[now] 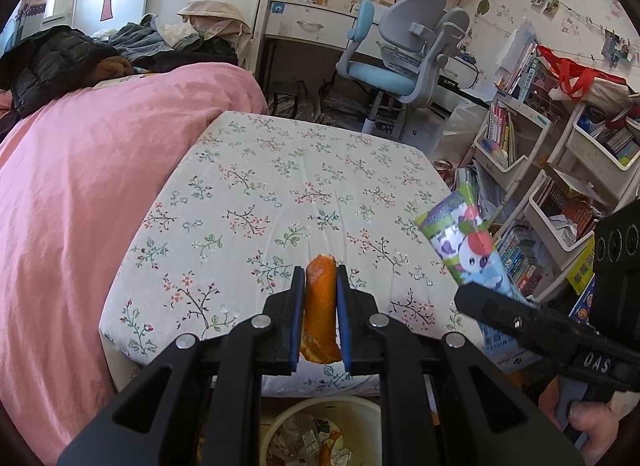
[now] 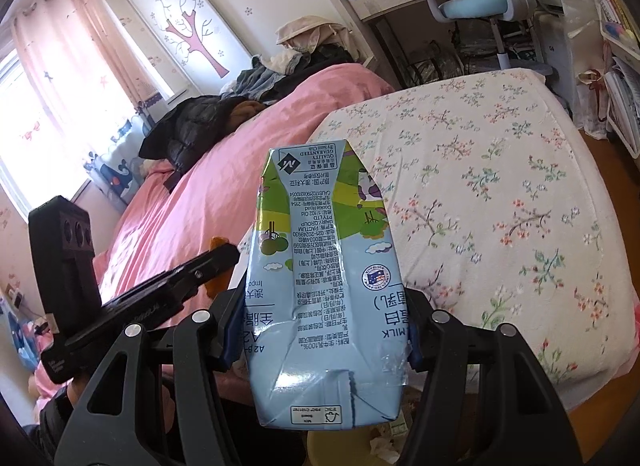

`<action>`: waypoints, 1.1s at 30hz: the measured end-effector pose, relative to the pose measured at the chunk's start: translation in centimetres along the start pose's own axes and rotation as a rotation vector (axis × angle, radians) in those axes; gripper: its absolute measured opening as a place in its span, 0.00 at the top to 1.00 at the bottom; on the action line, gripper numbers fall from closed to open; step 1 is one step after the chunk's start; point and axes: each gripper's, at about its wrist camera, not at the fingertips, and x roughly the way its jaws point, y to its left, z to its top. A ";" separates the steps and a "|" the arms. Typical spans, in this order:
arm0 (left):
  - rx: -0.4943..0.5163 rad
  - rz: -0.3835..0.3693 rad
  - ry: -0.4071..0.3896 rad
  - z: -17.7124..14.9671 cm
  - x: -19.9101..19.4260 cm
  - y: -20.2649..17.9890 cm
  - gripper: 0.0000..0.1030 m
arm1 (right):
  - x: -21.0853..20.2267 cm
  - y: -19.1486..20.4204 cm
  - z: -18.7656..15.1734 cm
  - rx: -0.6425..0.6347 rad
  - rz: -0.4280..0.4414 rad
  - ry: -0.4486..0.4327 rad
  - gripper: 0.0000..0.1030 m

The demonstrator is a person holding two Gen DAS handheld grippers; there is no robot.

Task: Collect trash
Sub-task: 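Carry the juice carton and peel over the yellow bucket with both tools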

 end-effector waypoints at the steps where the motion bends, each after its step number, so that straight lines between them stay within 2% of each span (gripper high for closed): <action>1: -0.003 0.001 0.001 -0.1 -0.1 0.0 0.85 | -0.1 0.1 -0.4 0.000 0.003 0.005 0.44; 17: -0.021 0.012 0.024 -2.6 -1.7 0.2 0.85 | -1.1 1.3 -6.1 -0.012 0.009 0.095 0.44; 33: -0.021 -0.011 0.077 -5.4 -2.7 -0.6 0.85 | -1.4 1.9 -9.9 -0.015 -0.002 0.175 0.44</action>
